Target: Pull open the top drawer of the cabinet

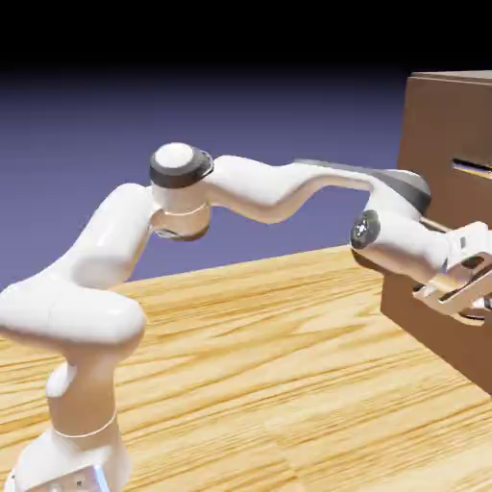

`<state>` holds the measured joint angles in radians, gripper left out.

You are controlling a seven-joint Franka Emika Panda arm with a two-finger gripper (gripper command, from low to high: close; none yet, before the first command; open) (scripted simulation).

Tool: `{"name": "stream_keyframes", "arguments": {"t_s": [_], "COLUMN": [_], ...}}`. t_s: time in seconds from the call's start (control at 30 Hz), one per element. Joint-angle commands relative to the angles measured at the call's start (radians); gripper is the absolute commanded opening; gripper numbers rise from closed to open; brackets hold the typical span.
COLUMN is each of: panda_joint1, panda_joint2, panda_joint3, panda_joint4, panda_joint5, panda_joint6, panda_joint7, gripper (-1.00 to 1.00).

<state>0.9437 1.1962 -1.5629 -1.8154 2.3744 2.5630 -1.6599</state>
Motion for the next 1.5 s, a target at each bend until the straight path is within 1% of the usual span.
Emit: {"name": "stream_keyframes", "arguments": {"t_s": [0.0,0.23,0.3,0.53,0.57,0.6,0.63,1.03,1.47], "panda_joint1": [0.017,0.135,0.136,-0.025,-0.027,-0.027,-0.027,0.252,0.593], "panda_joint2": [0.032,0.256,0.258,0.261,0.261,0.261,0.261,0.265,0.292], "panda_joint3": [-0.028,-0.226,-0.228,-0.205,-0.205,-0.205,-0.205,-0.255,-0.355], "panda_joint4": [0.018,0.144,0.145,0.399,0.401,0.401,0.401,-0.033,-0.504], "panda_joint5": [0.043,0.344,0.347,0.331,0.33,0.33,0.33,0.348,0.291], "panda_joint6": [-0.009,-0.069,-0.069,0.022,0.023,0.023,0.023,-0.133,-0.266], "panda_joint7": [-0.044,-0.348,-0.351,-0.288,-0.287,-0.287,-0.287,-0.38,-0.436], "gripper": [0.0,0.0,0.0,0.0,0.0,-1.0,-1.0,-1.0,-1.0]}}
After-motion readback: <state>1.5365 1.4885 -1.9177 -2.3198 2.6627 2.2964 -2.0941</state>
